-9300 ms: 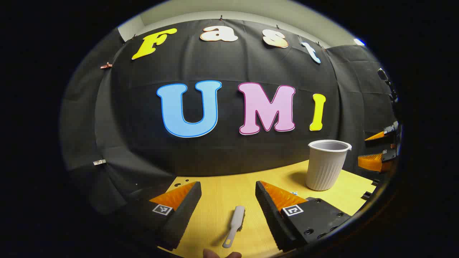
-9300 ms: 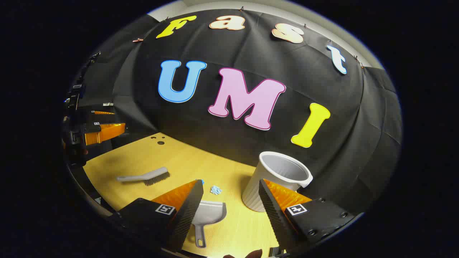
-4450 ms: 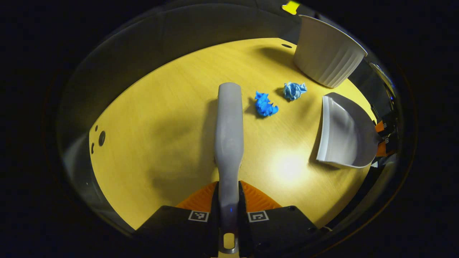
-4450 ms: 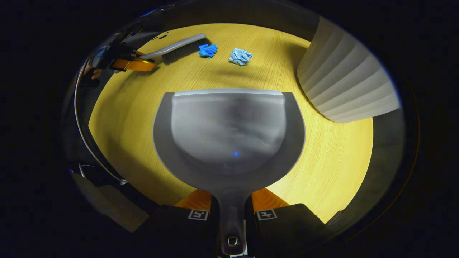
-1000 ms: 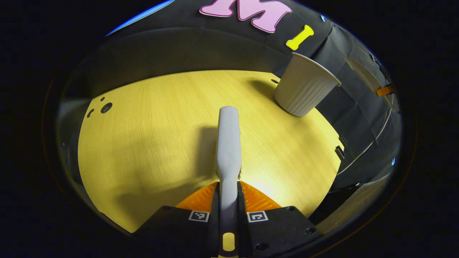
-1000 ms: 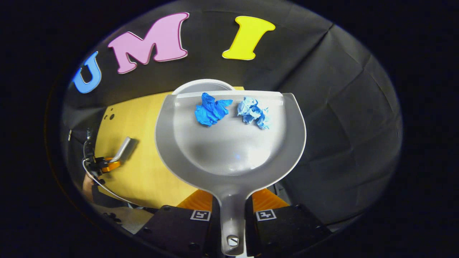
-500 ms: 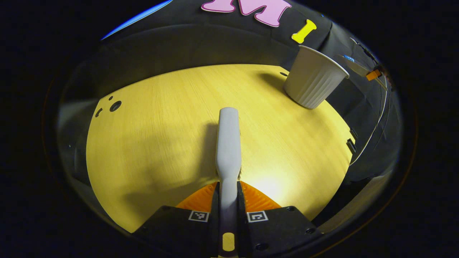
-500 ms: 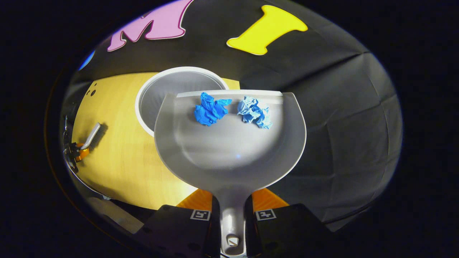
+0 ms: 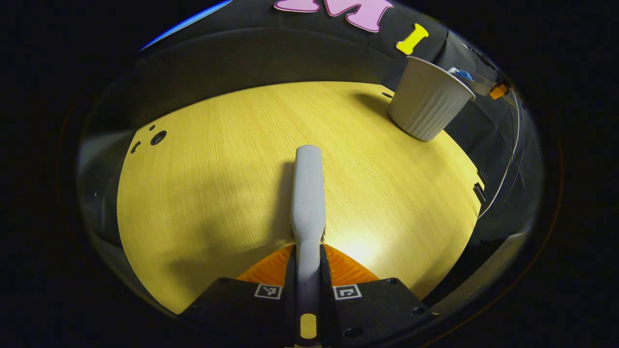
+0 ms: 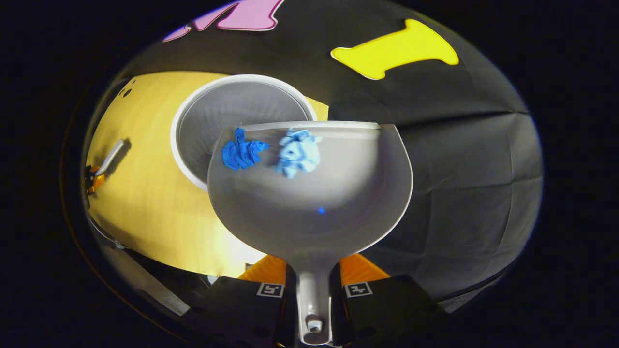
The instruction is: Pick up the small broom and dustpan from the desktop, sweep the trash into the dustpan with the broom, and then empty the trash into the garbage bin.
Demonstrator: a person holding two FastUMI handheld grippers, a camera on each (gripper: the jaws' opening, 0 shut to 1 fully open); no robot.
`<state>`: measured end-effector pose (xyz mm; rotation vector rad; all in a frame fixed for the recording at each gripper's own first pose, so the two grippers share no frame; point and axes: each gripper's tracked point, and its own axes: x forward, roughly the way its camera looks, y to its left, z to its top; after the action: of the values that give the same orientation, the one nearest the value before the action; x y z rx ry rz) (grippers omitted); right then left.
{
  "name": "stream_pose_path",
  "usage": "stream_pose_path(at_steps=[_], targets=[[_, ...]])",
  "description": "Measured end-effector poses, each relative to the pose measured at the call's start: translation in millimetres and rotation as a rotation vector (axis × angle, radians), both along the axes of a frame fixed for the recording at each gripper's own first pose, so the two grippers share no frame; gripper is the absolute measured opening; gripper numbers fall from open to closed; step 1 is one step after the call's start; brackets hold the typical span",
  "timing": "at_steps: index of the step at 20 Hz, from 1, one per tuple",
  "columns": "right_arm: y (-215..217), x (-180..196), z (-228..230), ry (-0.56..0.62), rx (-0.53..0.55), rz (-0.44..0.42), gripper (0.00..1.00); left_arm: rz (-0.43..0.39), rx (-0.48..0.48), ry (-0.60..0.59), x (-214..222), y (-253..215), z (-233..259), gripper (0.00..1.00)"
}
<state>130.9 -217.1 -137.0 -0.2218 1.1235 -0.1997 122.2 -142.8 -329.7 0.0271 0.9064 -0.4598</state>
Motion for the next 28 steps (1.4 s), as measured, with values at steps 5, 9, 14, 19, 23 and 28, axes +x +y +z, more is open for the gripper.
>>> stream_pose_path(at_steps=[5, 9, 14, 19, 23, 28], targets=[[-4.8, 7.0, 6.6, 0.075, -0.079, 0.082, 0.31, 0.007, -0.006, -0.003, -2.0, 2.2, -2.8, 0.24], [-6.7, 10.3, 14.6, 0.145, -0.170, 0.162, 0.30, 0.019, -0.011, -0.003, -3.7, 2.7, -5.6, 0.24], [-8.7, 10.4, 19.2, 0.185, -0.196, 0.198, 0.31, 0.031, -0.013, -0.002, -6.1, 4.5, -8.0, 0.24], [-8.5, 15.0, 19.3, 0.202, -0.217, 0.226, 0.31, 0.032, -0.005, -0.005, -8.3, 5.0, -8.7, 0.24], [-5.7, 24.9, 25.0, 0.215, -0.273, 0.283, 0.31, 0.033, -0.002, -0.008, -8.8, 4.8, -7.8, 0.24], [-8.8, 22.9, 25.9, 0.207, -0.269, 0.291, 0.30, 0.053, -0.008, -0.004, -12.5, 5.9, -8.9, 0.24]])
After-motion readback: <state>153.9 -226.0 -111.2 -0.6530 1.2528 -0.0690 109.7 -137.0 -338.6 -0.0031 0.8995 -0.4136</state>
